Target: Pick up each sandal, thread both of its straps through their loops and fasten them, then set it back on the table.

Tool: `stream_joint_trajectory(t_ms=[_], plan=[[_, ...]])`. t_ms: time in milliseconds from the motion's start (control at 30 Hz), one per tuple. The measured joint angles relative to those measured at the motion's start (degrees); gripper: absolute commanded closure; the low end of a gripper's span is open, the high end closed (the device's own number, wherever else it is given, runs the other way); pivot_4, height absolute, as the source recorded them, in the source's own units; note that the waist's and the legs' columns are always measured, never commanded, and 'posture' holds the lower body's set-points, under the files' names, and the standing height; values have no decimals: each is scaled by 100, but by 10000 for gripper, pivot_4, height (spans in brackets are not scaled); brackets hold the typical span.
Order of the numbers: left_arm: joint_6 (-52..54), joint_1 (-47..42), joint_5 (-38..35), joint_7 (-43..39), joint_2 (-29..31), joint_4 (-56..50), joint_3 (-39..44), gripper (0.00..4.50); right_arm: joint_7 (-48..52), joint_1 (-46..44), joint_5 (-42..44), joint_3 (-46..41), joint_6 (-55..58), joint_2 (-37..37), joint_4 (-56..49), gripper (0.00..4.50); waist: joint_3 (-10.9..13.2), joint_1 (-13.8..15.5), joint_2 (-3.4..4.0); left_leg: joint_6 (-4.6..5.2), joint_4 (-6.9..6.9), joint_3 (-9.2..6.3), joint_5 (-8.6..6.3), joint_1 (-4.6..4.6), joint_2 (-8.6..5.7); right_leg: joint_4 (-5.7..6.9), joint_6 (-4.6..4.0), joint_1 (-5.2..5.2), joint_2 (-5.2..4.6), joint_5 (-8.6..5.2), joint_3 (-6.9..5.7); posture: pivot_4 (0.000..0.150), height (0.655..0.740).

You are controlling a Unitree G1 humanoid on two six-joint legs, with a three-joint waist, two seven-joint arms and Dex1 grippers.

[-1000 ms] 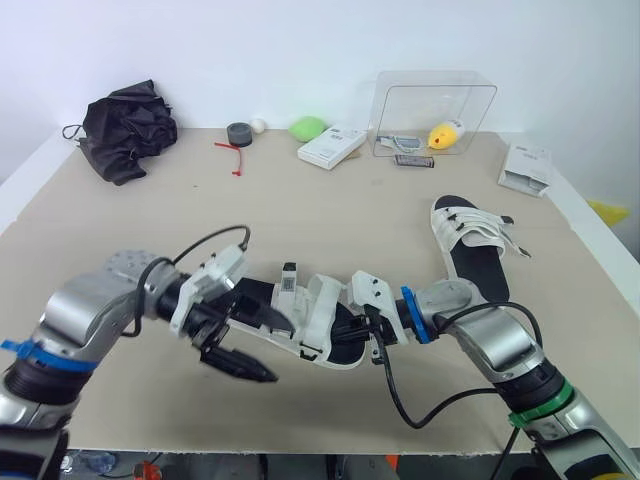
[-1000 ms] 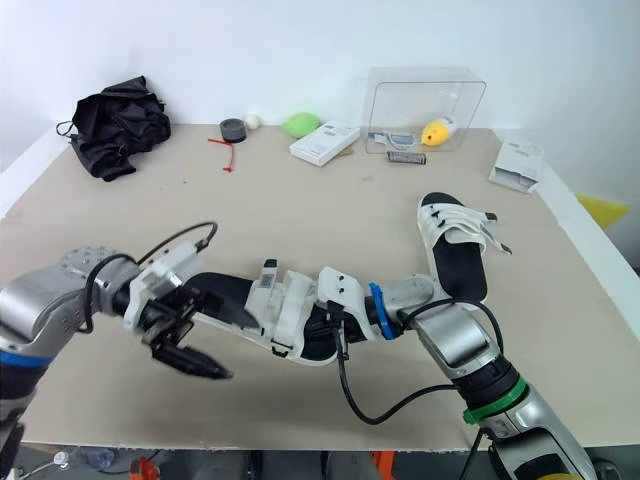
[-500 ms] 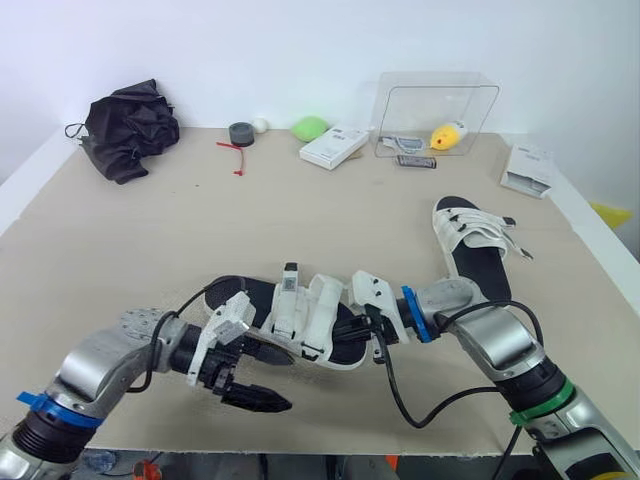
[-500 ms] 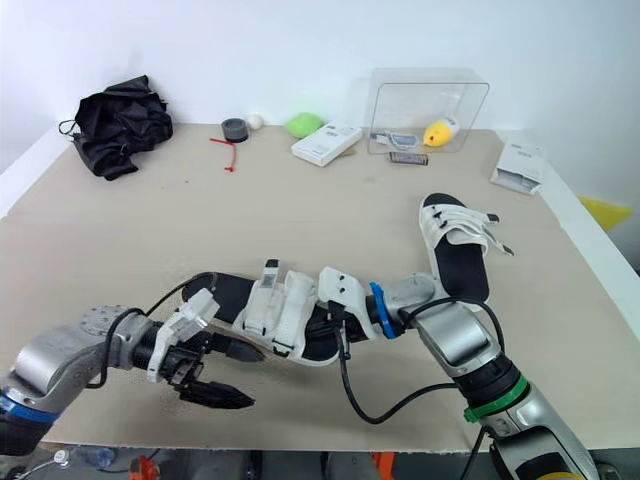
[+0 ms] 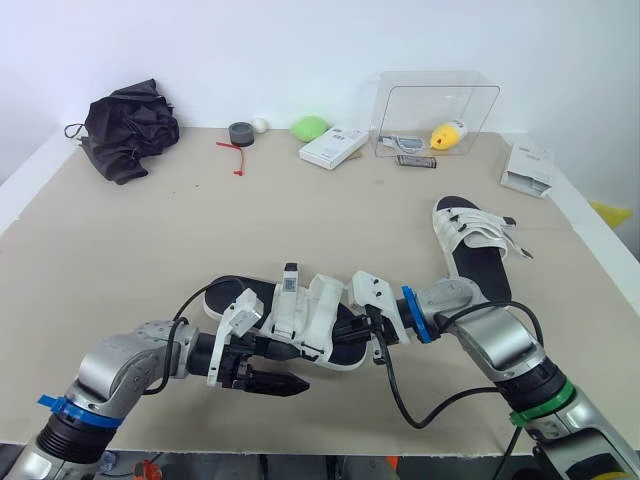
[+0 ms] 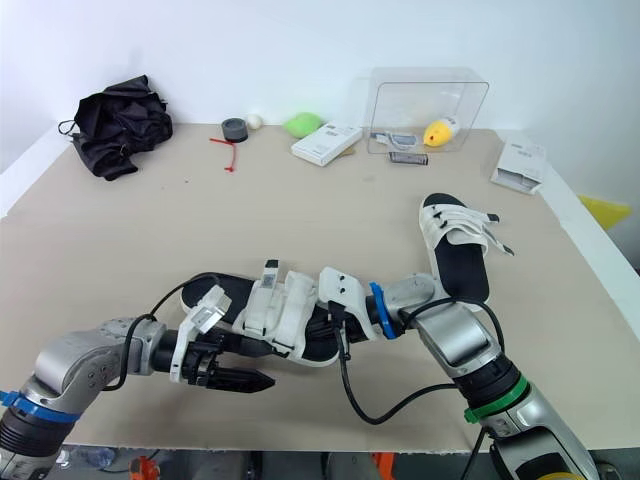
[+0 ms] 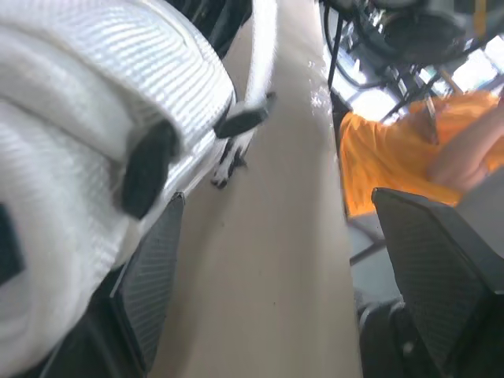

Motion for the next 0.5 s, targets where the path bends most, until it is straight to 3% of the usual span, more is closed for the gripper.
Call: stream_joint_trajectory(t_ms=[500], plan=[[418, -75, -552, 419, -291, 89, 272, 5539, -7, -1, -1, -16, 1, -8, 2, 45000, 0, 2, 0, -10, 4, -6, 6, 1, -5, 0, 5, 4, -2, 2, -3, 1500, 7400]])
